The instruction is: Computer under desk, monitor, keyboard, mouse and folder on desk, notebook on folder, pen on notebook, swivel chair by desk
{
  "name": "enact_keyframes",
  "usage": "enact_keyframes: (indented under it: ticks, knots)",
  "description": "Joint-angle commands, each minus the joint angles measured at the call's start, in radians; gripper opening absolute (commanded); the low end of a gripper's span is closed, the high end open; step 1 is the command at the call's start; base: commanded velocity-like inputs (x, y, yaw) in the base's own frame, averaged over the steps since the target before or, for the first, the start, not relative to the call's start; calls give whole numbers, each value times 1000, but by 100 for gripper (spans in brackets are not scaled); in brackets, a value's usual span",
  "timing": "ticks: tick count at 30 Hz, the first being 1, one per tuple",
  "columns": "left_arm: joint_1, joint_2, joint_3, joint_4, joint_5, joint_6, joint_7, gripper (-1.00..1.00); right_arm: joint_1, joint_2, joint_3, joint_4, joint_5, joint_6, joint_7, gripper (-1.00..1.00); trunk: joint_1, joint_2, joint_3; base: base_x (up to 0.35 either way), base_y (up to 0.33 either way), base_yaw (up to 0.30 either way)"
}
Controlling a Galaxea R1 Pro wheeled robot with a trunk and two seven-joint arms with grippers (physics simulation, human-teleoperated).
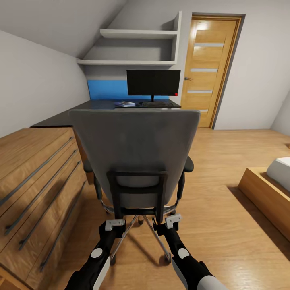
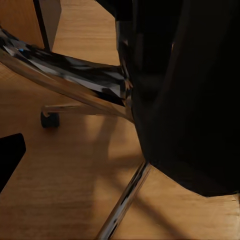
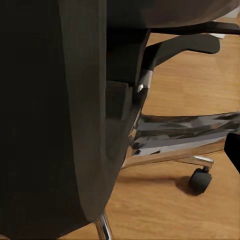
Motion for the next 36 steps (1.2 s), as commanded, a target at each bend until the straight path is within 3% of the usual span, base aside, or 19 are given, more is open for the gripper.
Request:
enact_keyframes:
  ticks: [1, 23, 36]
  knots:
    - [0, 1, -4, 1, -3, -3, 9, 100, -1, 0, 1, 1, 6, -2, -4, 100, 0, 0, -1, 41, -6, 0]
    - [0, 1, -4, 1, -3, -4, 9, 100, -1, 0, 1, 1, 6, -3, -3, 100, 0, 0, -1, 4, -211, 0]
    - [0, 1, -4, 1, -3, -4, 7, 100, -1, 0, 2, 2, 6, -3, -3, 100, 0, 0, -1, 0, -18, 0]
